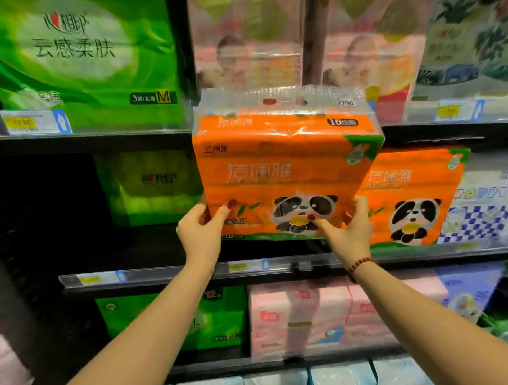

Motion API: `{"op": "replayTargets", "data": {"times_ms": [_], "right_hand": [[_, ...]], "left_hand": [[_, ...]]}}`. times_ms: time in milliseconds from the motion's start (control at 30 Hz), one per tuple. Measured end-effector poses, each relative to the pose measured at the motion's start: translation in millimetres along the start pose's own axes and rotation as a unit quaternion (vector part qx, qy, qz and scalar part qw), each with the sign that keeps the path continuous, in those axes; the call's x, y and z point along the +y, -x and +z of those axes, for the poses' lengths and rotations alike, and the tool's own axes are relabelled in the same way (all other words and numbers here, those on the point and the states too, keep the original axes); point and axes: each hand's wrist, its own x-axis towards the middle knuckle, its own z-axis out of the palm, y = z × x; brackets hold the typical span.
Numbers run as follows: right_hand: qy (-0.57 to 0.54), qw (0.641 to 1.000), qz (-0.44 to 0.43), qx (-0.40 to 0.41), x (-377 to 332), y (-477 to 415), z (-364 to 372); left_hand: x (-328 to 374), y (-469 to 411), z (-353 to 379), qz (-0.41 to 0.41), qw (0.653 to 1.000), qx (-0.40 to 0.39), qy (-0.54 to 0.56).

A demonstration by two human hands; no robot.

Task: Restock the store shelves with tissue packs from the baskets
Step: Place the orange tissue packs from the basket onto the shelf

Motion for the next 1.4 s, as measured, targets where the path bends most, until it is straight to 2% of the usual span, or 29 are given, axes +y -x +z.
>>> {"op": "replayTargets", "data": {"times_ms": [467, 600, 833, 900, 1033, 1133, 1233, 1400], "right_hand": [[0.061, 0.995, 0.07, -0.038, 72, -3, 20], [0.065, 0.992, 0.097, -0.047, 75, -3, 22], [0.147, 0.984, 0.084, -0.051, 76, -7, 31], [0.159, 0.982, 0.087, -0.052, 75, -8, 35], [0.159, 0.98, 0.107, -0.045, 74, -12, 43], [0.172, 0.981, 0.063, -0.068, 69, -13, 50], [0.286, 0.951, -0.016, -0.121, 70, -11, 55], [0.343, 0.928, -0.077, -0.128, 78, -20, 59]], "left_hand": [[-80, 6, 11, -0.082, 0.993, -0.011, -0.088], [-80, -2, 14, -0.088, 0.991, -0.017, -0.1], [-84, -9, 20, -0.084, 0.985, -0.032, -0.148], [-89, -9, 21, -0.078, 0.981, -0.05, -0.168], [-95, -10, 13, -0.066, 0.968, -0.134, -0.201], [-98, -12, 9, -0.044, 0.952, -0.194, -0.231], [-102, -17, 9, 0.025, 0.924, -0.238, -0.3], [-109, -29, 14, 0.059, 0.911, -0.24, -0.332]]}}
